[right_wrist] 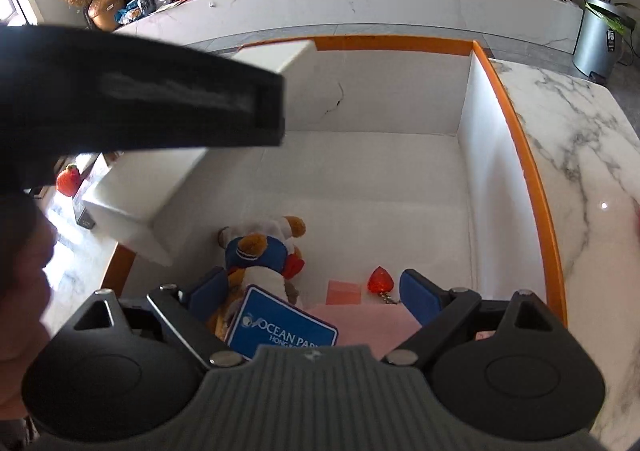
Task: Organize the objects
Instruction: 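Carry the white rectangular box into the orange box and open the left gripper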
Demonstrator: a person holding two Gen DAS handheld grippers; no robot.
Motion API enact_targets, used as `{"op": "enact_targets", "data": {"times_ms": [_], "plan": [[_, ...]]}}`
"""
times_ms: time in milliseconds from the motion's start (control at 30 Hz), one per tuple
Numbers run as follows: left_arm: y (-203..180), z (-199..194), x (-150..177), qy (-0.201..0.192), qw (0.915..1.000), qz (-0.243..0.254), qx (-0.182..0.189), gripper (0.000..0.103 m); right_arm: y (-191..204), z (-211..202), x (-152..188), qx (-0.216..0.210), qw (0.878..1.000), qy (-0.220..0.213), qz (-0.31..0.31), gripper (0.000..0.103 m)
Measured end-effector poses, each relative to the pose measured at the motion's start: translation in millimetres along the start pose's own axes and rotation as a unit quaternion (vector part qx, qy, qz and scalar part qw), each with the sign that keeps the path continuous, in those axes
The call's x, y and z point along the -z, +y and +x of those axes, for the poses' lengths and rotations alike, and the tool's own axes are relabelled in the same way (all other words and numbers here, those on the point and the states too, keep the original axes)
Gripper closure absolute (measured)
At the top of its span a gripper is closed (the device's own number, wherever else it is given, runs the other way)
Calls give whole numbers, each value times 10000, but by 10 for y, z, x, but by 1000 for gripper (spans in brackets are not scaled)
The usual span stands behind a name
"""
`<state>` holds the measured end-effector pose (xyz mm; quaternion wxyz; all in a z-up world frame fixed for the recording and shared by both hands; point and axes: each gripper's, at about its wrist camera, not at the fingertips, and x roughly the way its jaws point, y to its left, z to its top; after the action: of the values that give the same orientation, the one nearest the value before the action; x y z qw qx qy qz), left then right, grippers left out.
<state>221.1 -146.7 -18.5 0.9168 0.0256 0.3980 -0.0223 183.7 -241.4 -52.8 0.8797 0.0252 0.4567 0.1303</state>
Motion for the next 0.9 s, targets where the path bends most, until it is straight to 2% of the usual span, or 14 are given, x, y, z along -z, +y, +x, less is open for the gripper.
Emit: {"op": "enact_targets", "data": {"times_ms": [67, 200, 400, 667, 700, 767, 833, 900], "plan": [[-50, 63, 8, -41, 9997, 175, -157, 34, 5, 2, 1, 19, 10000, -2, 7, 12], [17, 123, 4, 307, 9995, -31, -49, 33, -30, 1, -2, 2, 9999, -6, 130, 14], [-147, 87, 99, 327, 9974, 601, -241, 32, -14, -10, 11, 11, 9999, -28, 132, 14], [-86, -20, 142, 301, 9981, 532, 6, 27, 23, -49, 33, 132, 9999, -43, -3, 15], [-79, -66, 140, 207, 9984, 526, 56, 25, 8, -37, 28, 120, 9999, -37, 37, 15], [-46, -234, 144, -251, 9983, 495, 194, 11, -11, -33, 29, 93, 9999, -23, 121, 15], [26, -447, 168, -824, 9953, 480, 190, 9, -28, -39, 39, 78, 9998, -14, 161, 15], [113, -640, 195, -1151, 9915, 598, 27, 7, -15, -19, 24, 77, 9998, 0, 167, 14]]}}
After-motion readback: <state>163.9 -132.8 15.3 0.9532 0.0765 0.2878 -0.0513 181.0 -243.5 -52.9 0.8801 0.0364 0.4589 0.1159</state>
